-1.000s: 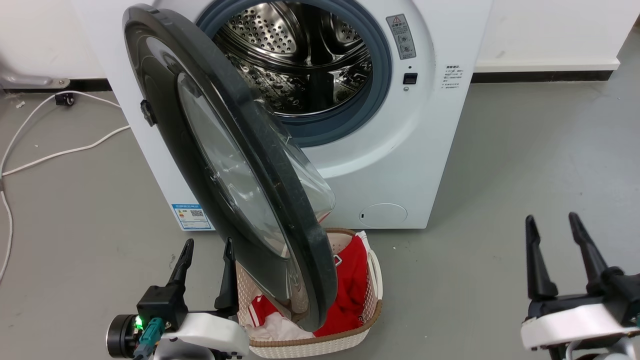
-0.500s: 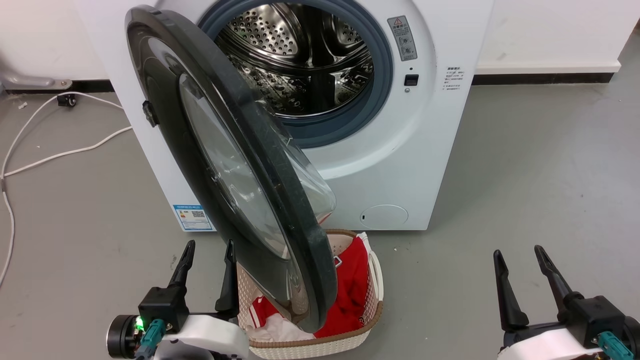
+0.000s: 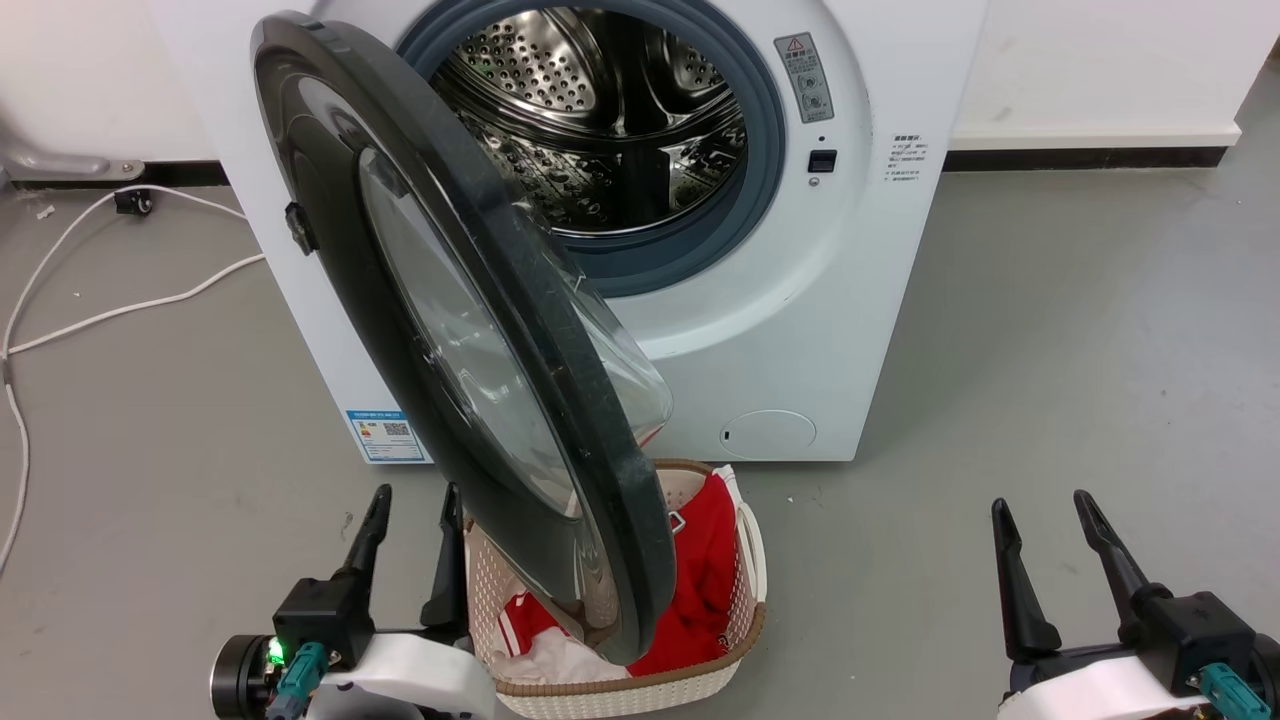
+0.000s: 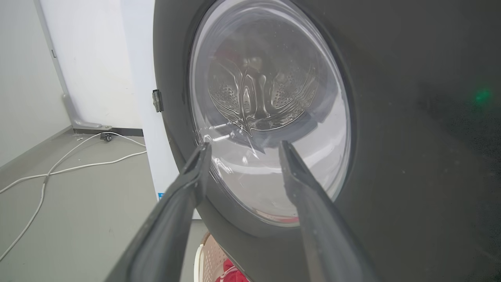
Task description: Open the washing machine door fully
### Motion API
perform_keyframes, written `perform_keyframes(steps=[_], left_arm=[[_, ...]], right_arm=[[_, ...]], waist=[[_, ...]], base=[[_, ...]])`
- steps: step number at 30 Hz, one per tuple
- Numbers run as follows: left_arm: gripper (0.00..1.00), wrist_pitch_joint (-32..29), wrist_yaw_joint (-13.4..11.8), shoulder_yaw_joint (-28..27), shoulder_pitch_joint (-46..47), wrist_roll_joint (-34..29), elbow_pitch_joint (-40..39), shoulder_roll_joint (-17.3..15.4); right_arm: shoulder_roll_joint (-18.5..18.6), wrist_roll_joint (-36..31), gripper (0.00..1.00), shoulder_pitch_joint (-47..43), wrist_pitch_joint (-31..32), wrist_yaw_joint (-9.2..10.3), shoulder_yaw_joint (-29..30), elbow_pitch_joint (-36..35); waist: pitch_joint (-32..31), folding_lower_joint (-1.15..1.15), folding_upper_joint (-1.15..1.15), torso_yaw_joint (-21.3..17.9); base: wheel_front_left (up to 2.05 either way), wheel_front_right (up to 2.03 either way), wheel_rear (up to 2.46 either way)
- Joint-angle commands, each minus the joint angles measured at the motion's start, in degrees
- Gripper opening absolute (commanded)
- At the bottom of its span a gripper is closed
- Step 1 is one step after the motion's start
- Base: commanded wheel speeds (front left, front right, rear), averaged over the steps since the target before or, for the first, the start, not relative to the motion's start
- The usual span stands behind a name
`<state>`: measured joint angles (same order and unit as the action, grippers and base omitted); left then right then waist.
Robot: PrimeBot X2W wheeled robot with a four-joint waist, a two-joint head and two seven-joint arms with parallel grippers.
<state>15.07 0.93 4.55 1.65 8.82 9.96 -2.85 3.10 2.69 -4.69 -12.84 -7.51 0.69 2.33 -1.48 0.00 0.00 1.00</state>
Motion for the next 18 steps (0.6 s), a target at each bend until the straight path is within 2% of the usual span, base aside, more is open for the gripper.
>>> perform_keyframes(steps=[1, 11, 18], left_arm=[[0.00, 0.2, -0.1, 0.0, -0.6, 0.3, 0.1, -0.1], [0.00, 0.1, 0.4, -0.3, 0.2, -0.3, -0.2, -0.1], [0.00, 0.1, 0.4, -1.5, 1.2, -0.7, -5.2, -0.1]], right_arm=[[-0.3, -0.1, 1.00, 0.1, -0.1, 0.04, 0.1, -0.2], [-0.3, 0.5, 1.00, 0.1, 0.1, 0.04, 0.0, -0.1], [-0.3, 1.0, 1.00, -0.6, -0.2, 0.04, 0.0, 0.4]], waist=[[0.0, 0.00, 0.00, 0.0], [0.1, 0.00, 0.00, -0.1], [-0.5, 0.00, 0.00, 0.1]], base=[[0.00, 0.00, 0.00], [0.00, 0.00, 0.00], [0.00, 0.00, 0.00]])
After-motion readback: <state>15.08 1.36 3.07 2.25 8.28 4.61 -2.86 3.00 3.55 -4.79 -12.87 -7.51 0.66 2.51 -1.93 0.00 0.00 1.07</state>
